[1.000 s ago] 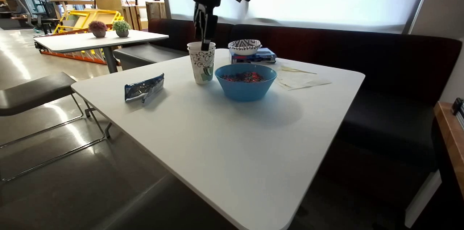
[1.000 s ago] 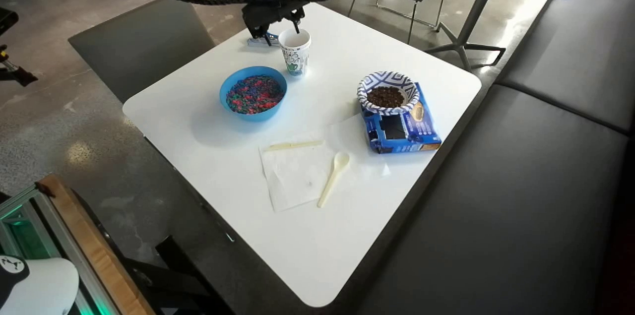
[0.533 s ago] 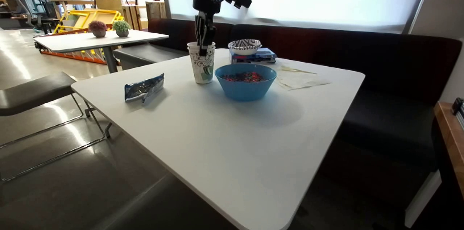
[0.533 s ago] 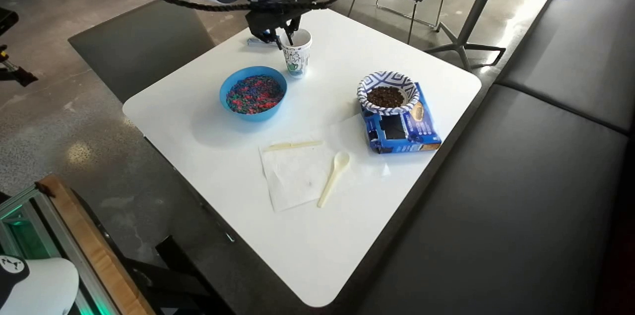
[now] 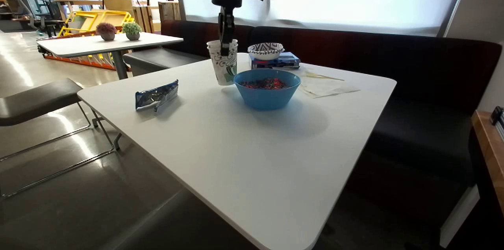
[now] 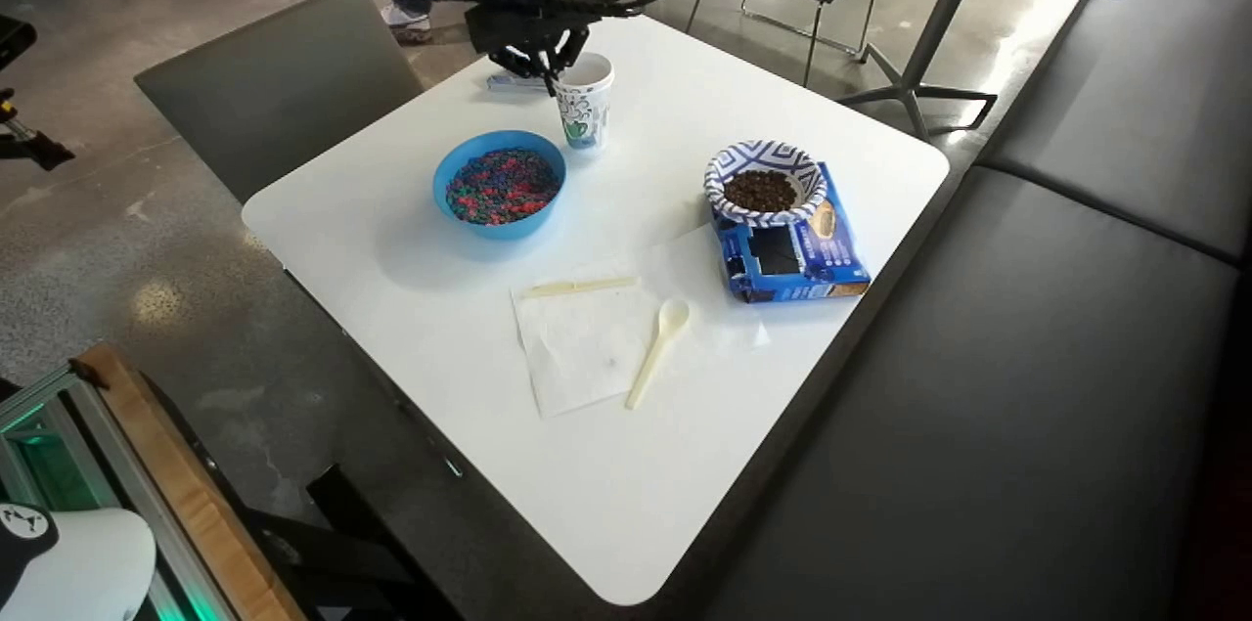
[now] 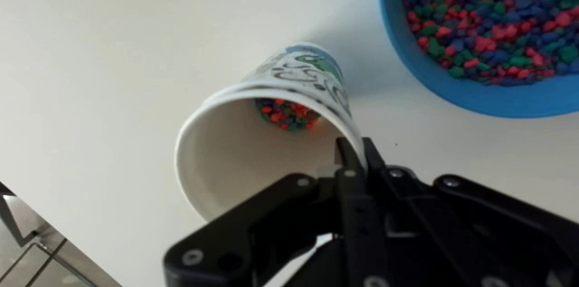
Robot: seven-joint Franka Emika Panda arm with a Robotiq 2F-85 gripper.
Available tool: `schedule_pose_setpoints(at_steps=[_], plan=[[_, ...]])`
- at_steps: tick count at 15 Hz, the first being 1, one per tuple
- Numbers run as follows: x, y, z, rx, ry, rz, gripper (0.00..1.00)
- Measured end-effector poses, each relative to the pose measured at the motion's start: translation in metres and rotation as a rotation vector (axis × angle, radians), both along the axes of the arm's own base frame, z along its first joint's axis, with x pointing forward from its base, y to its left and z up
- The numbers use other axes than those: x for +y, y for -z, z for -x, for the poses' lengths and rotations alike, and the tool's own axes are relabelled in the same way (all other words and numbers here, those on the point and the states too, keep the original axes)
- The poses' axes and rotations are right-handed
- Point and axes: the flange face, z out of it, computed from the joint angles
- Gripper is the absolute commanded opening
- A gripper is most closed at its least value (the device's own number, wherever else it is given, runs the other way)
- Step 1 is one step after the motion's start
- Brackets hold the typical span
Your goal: Pour the cereal out of the coffee cup and into the blue bowl.
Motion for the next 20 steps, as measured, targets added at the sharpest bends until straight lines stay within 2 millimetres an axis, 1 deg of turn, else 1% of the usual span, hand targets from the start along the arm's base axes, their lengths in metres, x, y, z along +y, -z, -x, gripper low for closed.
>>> schedule_pose_setpoints(at_steps=[2, 5, 7, 10, 13, 15, 17, 20], plan=[[-0.001, -0.022, 0.001, -0.01, 0.072, -0.024, 0.01], [-0.002, -0.062, 0.008, -0.04, 0.17, -0.085, 0.01], [-0.003, -0.082, 0.021, -0.031, 0.226, -0.145, 0.01], [-0.001, -0.096, 0.048, 0.016, 0.315, -0.279, 0.01], [-0.004, -0.101, 0.079, 0.066, 0.388, -0.437, 0.01], [-0.01, -0.099, 0.099, 0.091, 0.436, -0.544, 0.01], [-0.021, -0.092, 0.117, 0.126, 0.473, -0.649, 0.01], [-0.047, -0.071, 0.142, 0.175, 0.521, -0.783, 0.01]])
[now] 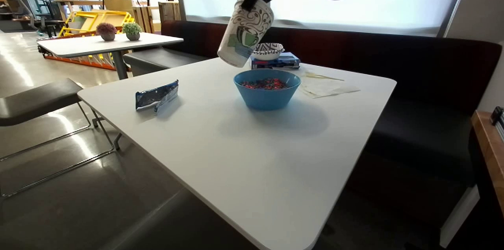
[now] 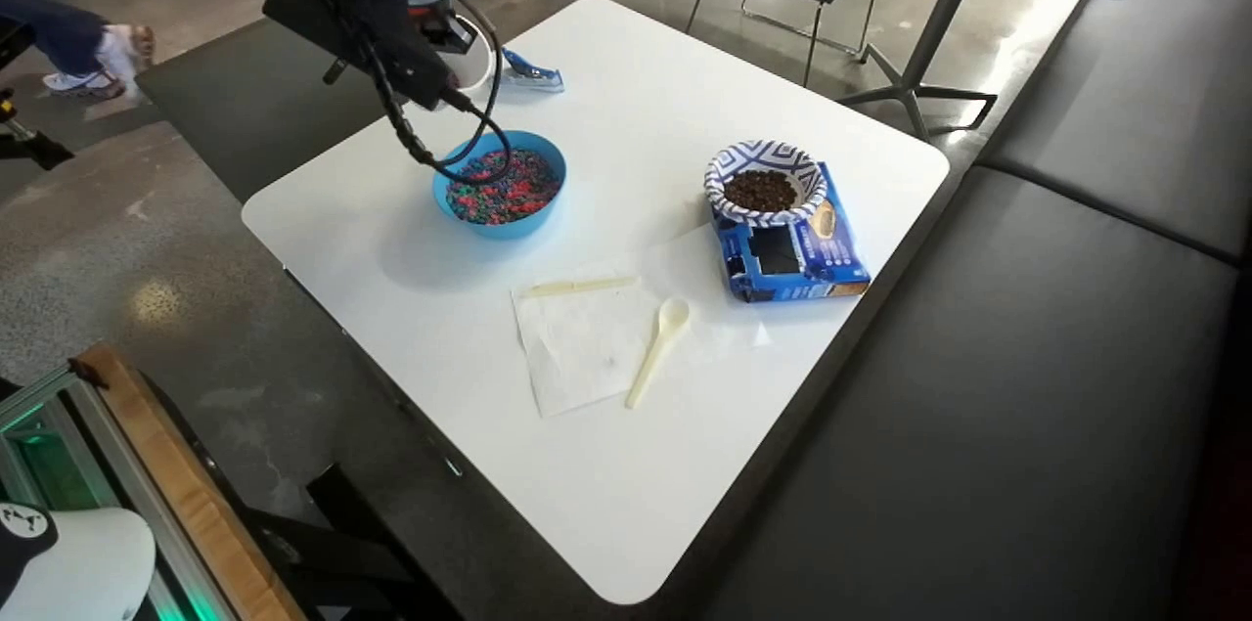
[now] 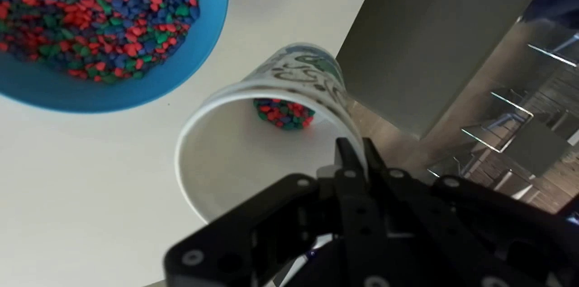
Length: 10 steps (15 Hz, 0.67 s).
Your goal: Pour the cereal out of the coffee cup and into the blue bowl.
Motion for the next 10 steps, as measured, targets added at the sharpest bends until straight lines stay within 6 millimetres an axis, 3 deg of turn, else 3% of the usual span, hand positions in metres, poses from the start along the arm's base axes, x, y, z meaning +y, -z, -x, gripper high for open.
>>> schedule_pose_setpoints(at_steps=[5, 10], plan=[[-0.038, 0.041, 0.023, -0.019, 0.061, -0.181, 0.01], [-0.043, 0.071, 0.028, -0.046, 0.05, -0.364, 0.01]])
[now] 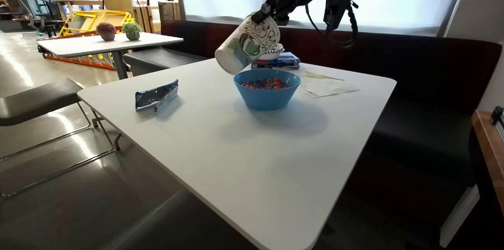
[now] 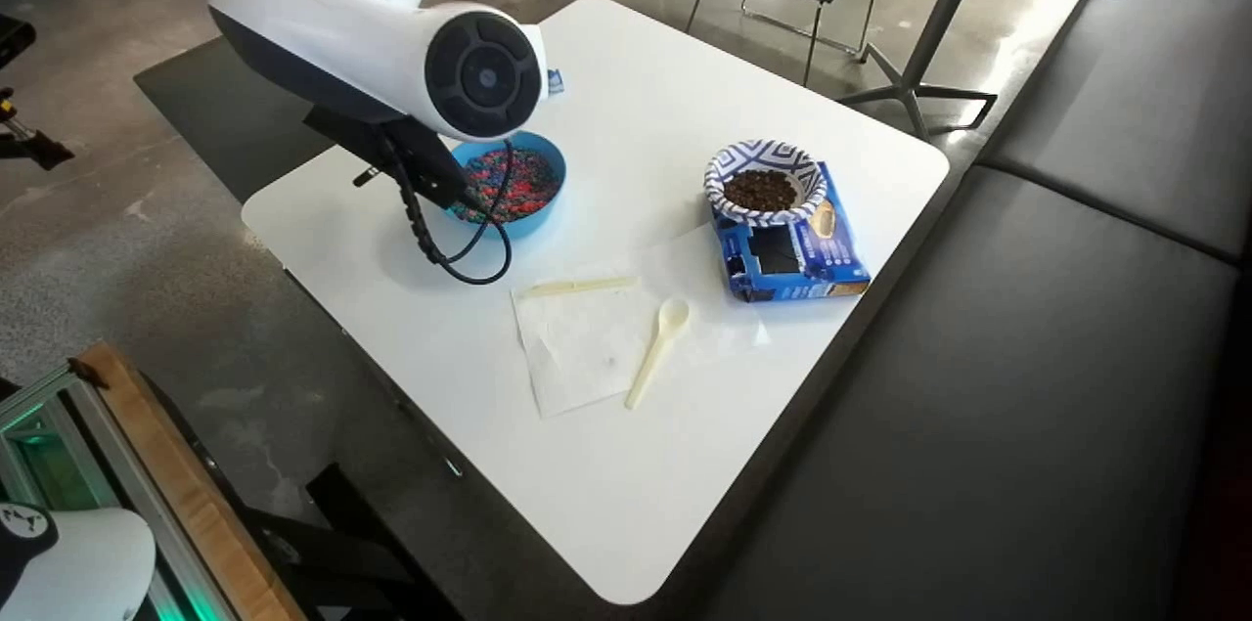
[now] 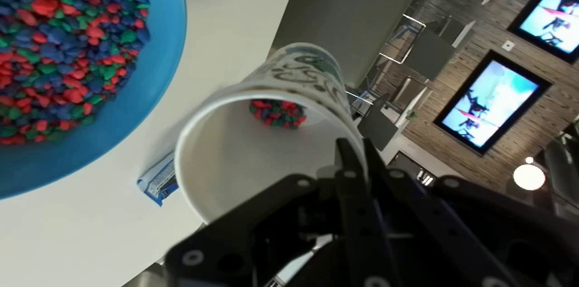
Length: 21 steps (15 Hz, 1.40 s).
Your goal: Pour the cereal out of the coffee cup and into the blue bowl.
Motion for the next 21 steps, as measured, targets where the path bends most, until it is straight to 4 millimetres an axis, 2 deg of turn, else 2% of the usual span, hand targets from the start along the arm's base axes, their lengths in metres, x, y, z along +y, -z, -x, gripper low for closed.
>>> schedule_pose_setpoints(at_steps=[3, 9, 14, 21], plan=[[-0.003, 0.017, 0.001, 0.007, 0.001, -0.09, 0.01], [-0.025, 0.044, -0.004, 0.004, 0.094, -0.276, 0.01], [-0.031, 0.051, -0.01, -0.013, 0.123, -0.438, 0.01], [-0.027, 0.057, -0.016, -0.026, 0.118, -0.575, 0.01]])
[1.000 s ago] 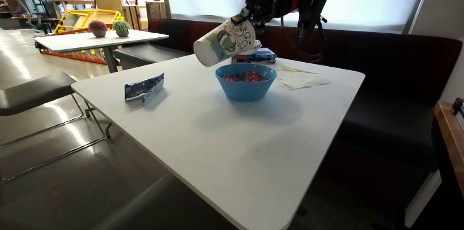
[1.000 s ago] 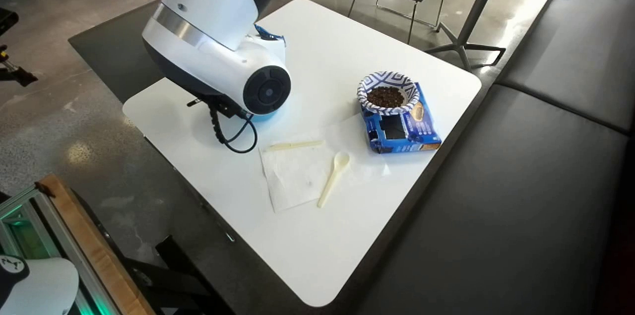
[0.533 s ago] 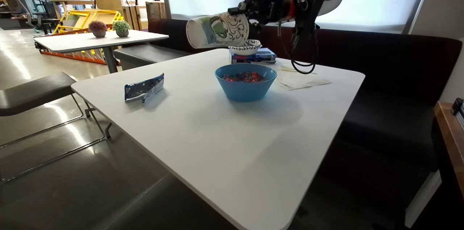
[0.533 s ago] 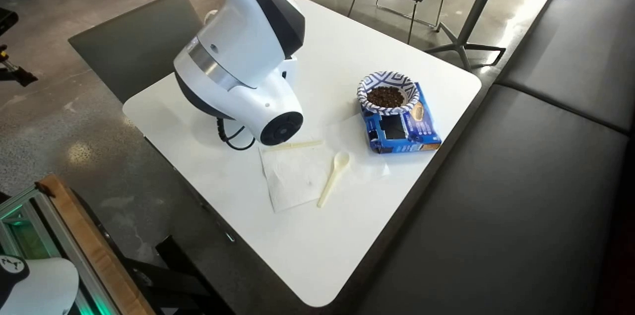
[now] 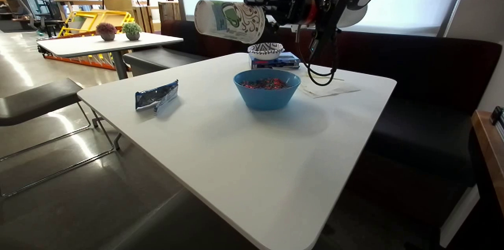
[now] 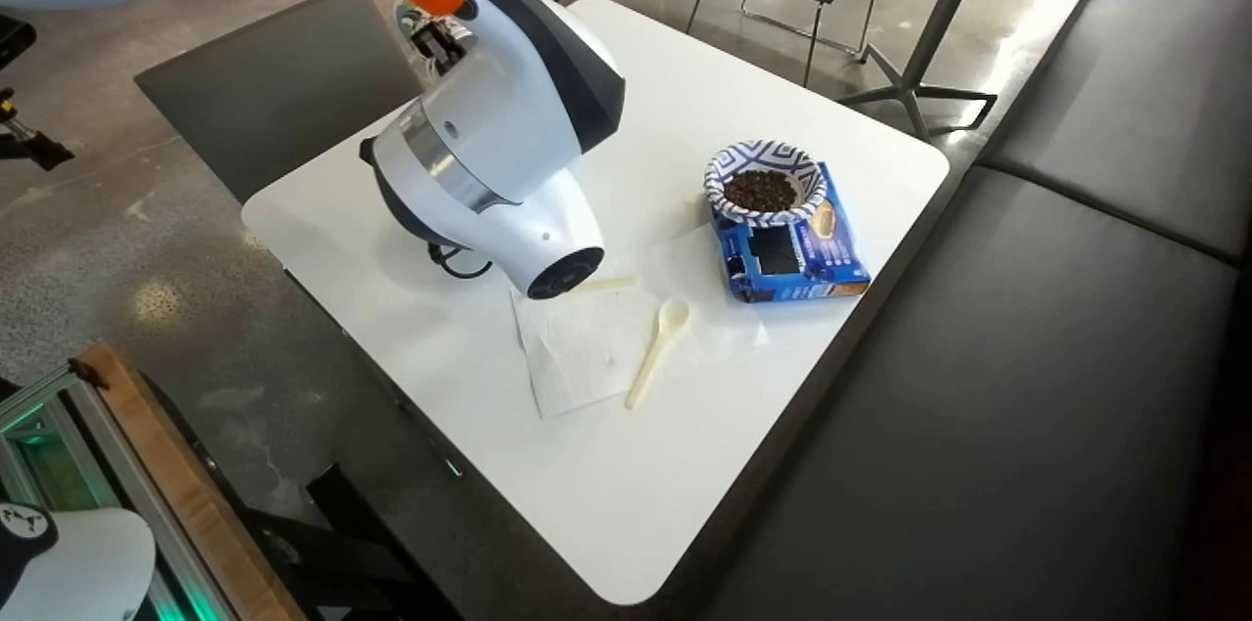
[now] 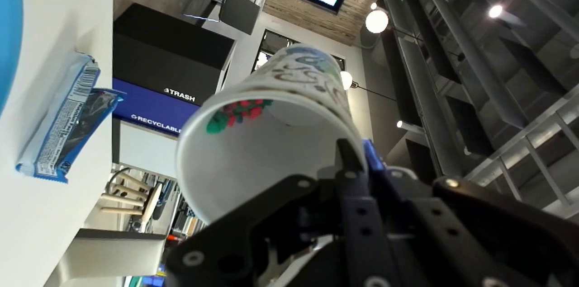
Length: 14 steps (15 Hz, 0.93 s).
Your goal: Pour the cereal out of the coffee cup and into the blue bowl.
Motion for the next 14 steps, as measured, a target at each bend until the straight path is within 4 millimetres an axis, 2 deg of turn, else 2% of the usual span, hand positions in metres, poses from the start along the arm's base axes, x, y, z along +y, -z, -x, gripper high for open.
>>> schedule_pose_setpoints(at_steps=[8, 14], plan=[[0.001, 0.015, -0.005, 0.001, 0.031, -0.086, 0.01], [0.001, 0.017, -0.004, -0.021, 0.016, -0.179, 0.01]])
